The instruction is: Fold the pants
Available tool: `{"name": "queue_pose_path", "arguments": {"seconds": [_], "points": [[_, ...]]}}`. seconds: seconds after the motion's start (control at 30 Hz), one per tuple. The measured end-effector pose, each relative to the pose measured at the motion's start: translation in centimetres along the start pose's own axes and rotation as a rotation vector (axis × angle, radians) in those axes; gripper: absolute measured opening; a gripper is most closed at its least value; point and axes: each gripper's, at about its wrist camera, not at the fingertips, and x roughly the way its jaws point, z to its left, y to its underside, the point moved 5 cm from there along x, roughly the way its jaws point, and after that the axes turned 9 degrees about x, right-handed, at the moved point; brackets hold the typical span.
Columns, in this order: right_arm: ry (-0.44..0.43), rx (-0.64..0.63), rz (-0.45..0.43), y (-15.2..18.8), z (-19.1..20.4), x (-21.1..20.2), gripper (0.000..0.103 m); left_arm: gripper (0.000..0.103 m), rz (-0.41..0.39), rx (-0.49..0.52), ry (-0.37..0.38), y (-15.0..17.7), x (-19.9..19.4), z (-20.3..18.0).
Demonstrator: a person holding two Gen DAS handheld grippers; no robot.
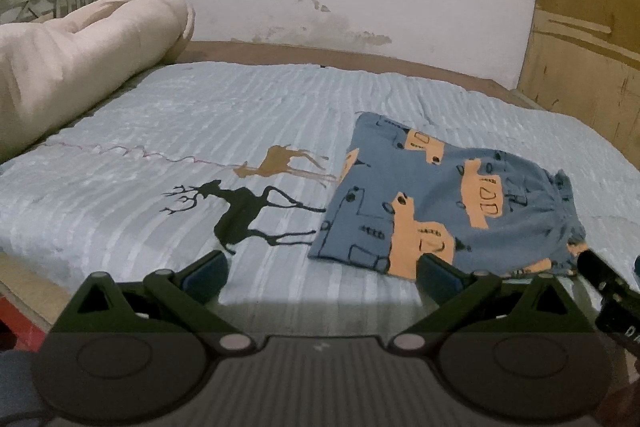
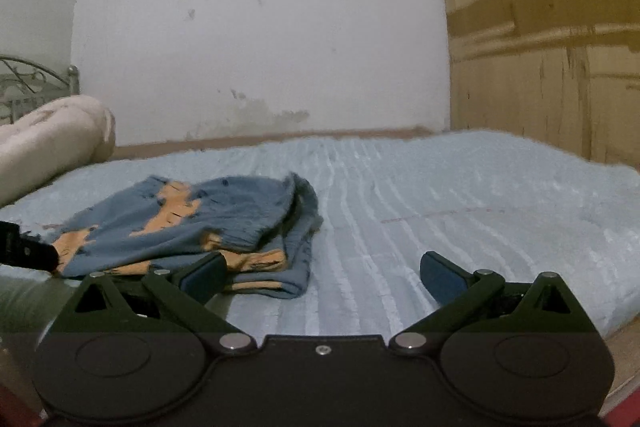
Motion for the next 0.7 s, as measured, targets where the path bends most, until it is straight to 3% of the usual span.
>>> {"name": "queue_pose_path", "arguments": {"seconds": [0.2, 0.47, 0.7], "points": [[-0.035, 0.011, -0.074, -0.5, -0.2, -1.3, 0.102, 0.102, 0.008, 0.004, -0.007, 0.1, -0.5, -0.2], [-0.019, 0.054, -0.066, -0.1, -1.1, -1.0, 0.102, 0.102, 0.013, 0.012, -0.016, 0.2, -0.3, -0.2], [-0.074, 0.087, -0.071, 0.0, -0.9, -0.9, 0.102, 0.102, 0.000, 0.005, 0.005, -0.1, -0.6, 0.0]]}}
